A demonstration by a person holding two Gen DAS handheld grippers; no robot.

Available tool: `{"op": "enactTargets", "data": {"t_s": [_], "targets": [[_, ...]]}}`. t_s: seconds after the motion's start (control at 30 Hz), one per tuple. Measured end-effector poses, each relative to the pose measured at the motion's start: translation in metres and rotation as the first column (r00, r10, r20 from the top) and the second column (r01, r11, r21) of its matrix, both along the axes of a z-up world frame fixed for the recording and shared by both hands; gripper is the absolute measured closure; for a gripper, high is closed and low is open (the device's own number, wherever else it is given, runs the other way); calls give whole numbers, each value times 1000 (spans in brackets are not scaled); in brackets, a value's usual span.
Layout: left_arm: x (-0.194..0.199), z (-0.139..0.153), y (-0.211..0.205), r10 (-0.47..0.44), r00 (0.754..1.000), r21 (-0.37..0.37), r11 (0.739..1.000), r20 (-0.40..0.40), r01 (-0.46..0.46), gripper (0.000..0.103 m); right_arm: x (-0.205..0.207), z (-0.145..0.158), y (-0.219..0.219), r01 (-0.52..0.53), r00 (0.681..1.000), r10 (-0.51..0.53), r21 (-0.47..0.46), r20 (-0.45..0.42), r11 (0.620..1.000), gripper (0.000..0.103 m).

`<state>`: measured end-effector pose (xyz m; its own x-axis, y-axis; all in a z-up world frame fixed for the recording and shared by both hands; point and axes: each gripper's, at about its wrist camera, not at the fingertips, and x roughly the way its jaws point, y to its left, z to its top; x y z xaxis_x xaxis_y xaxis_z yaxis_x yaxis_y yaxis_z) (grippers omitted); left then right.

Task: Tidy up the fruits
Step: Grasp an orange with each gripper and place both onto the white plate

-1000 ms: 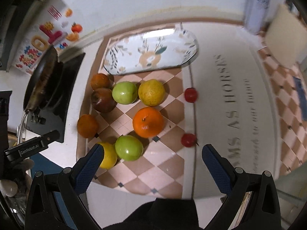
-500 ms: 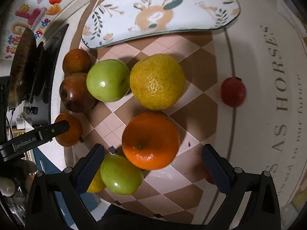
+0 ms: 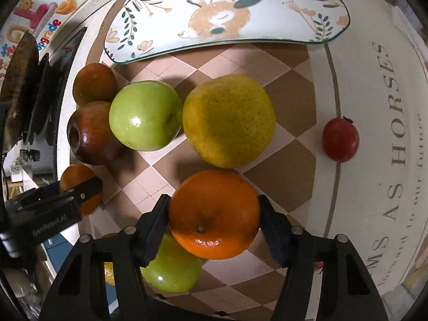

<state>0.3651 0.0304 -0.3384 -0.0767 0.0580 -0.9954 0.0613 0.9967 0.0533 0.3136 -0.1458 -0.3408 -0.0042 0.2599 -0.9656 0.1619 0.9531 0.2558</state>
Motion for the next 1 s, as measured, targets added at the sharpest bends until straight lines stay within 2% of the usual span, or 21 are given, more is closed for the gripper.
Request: {"op": "enactTargets", "data": {"t_s": [0.17,0.3,0.37,0.43,0.53,0.63,0.77,0.87,1.0], "targets": [[-20,40,-12,-24,999,-54,998,33,26,41,-8,17,-16,20,1000,-21,48,3,999,37],[-13,99,-20,-45,993,-122,991,108,59,41,2,54,-34,54,996,-61,115,61,992,37],[5,129,-29,-42,987,-166,984,156,68,41,19,72,-47,69,990,-83,128,110,989,37],[29,144,-39,-39,983,-206,976,179,77,41,43,84,-60,80,982,-99,118,161,990,37],[71,152,-57,-33,978,-212,974,207,78,41,87,89,-80,91,970,-104,66,220,994,37],[121,134,-68,-30,982,-208,976,188,70,41,138,80,-87,69,972,-74,27,222,997,37],[177,85,-88,1,998,-249,968,63,15,41,182,53,-90,27,984,-25,-8,178,1000,37],[195,57,-98,17,1000,-265,964,-10,-19,41,205,33,-84,2,989,3,-38,148,999,37],[206,37,-104,23,998,-238,971,-55,-36,41,223,9,-81,-25,994,31,-53,110,998,37]]}}
